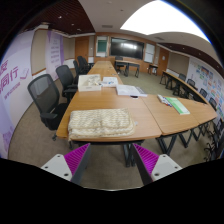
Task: Fold towel
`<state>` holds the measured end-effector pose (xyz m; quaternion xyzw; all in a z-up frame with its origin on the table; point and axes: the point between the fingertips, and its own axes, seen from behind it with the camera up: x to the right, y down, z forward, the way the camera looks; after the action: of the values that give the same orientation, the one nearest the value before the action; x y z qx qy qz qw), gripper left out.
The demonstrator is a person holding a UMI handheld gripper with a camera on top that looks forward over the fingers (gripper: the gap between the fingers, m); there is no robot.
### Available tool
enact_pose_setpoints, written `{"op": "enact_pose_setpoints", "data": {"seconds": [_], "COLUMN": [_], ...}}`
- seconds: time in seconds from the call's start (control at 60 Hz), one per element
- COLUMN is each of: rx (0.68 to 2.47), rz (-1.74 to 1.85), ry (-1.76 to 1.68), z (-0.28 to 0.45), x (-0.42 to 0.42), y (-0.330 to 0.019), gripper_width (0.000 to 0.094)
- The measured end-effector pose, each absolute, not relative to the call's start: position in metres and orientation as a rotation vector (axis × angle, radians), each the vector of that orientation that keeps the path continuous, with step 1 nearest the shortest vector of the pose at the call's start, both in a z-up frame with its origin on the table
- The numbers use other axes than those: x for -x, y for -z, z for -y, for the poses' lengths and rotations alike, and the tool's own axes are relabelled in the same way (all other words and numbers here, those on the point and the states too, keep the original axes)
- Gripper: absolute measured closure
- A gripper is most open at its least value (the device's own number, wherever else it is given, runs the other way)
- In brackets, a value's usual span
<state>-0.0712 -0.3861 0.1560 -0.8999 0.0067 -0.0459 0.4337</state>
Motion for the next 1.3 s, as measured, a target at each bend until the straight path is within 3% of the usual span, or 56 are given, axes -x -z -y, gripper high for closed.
{"op": "enact_pose_setpoints", "data": {"seconds": [0.217,0.483,0.55,0.633,0.667,0.75,0.817,1.033,1.2,1.3], "rx": [2.263,2.286,2.293,2.314,2.287,2.295,2.296,2.338,2.232,2.183], "rz": [0.025,0.151,0.183,0.222,0.228,0.269,0.286,0.27,0.2,0.067], "ry": [-0.059,0.029,0.04,0.091,0.101,0.141,0.144,-0.045,-0.389,-0.457], "z": [0.297,0.184,0.17,0.16,0.155,0.152,0.153,0.17,0.176,0.162], "x": [0.208,0.252,0.259,0.257,0.257,0.249,0.248,0.282,0.316,0.271], "y": [-0.089,-0.022,-0.01,0.006,0.002,0.003,0.002,-0.023,-0.118,-0.149], "gripper_width": [0.0083,0.0084,0.0137,0.032,0.0421,0.0799,0.0889,0.0917,0.0909,0.0903]}}
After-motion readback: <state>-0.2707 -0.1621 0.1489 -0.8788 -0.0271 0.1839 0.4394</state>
